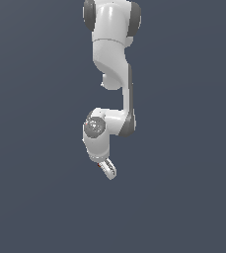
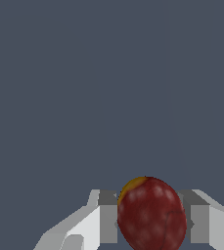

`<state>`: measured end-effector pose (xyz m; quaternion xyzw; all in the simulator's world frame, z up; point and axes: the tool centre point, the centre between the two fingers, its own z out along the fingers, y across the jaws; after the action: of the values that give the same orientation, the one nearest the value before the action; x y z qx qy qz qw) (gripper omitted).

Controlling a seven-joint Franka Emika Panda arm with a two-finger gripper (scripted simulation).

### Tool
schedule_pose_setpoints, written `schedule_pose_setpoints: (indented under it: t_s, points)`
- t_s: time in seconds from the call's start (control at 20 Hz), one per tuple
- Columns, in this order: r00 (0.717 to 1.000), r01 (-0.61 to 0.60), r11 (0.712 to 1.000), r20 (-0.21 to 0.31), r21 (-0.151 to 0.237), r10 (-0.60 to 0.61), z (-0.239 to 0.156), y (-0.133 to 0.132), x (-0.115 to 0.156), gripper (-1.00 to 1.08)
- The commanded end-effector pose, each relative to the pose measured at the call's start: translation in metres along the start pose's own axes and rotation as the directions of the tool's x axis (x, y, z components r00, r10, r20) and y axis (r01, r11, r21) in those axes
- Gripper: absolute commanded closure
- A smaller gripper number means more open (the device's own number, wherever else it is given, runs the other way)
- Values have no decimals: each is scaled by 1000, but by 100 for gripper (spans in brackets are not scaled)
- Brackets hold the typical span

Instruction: Pick up the object and move it to a goal position.

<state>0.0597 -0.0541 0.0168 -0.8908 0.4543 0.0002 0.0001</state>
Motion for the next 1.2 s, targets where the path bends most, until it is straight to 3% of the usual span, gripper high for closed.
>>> schedule_pose_setpoints:
  t_s: [0.0, 0.5, 1.15]
  points:
    - [1000, 0, 1000, 0, 0, 0, 0, 0, 0, 108]
    - [1000, 0, 1000, 0, 0, 0, -5, 16, -11, 108]
    - [1000, 0, 1000, 0, 0, 0, -22, 63, -46, 108]
